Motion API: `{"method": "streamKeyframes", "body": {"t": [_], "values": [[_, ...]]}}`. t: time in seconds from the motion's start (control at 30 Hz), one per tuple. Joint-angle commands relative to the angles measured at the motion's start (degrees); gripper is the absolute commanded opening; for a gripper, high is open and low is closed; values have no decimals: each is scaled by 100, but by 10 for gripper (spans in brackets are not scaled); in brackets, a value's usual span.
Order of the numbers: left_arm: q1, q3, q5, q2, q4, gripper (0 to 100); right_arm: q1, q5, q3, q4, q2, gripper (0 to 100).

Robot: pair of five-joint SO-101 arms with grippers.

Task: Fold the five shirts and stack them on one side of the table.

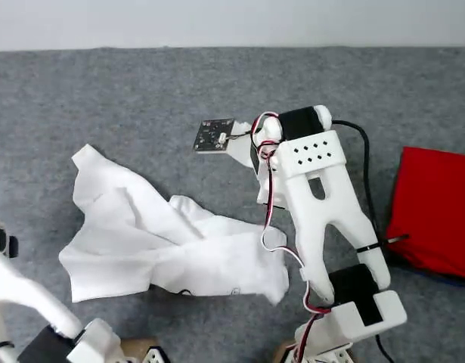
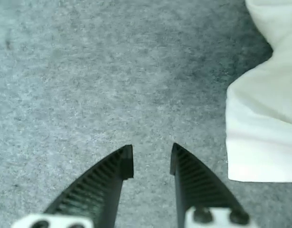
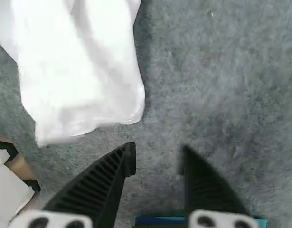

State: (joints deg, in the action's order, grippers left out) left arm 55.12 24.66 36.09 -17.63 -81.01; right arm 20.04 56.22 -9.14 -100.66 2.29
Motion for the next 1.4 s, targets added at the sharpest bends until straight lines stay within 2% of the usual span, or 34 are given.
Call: {"method": "streamKeyframes", "body": {"t": [0.0,0.13,0.3,0.5,0.6,1.13,1.27,1.37], "values": [[-62,-75,-35,-264,-44,141,-92,-132,-308,-251,-558,245],[-62,-57,-35,-264,-62,141,-75,-167,193,-251,-1015,244],[-62,-66,-158,-264,-62,141,497,-185,2013,-251,-2185,169],[-70,-75,-360,-264,-62,141,1807,-1477,3886,-189,-3116,218],[-70,-57,-360,-264,-62,141,2123,-1969,4255,154,-3108,253],[-70,-66,-360,-264,-26,141,2105,-2154,4642,1965,-1068,253],[-62,-48,-360,-264,97,141,1833,-2136,4642,2273,-444,251],[-62,-48,-360,-264,105,141,1525,-2119,4633,2413,-127,176]]}}
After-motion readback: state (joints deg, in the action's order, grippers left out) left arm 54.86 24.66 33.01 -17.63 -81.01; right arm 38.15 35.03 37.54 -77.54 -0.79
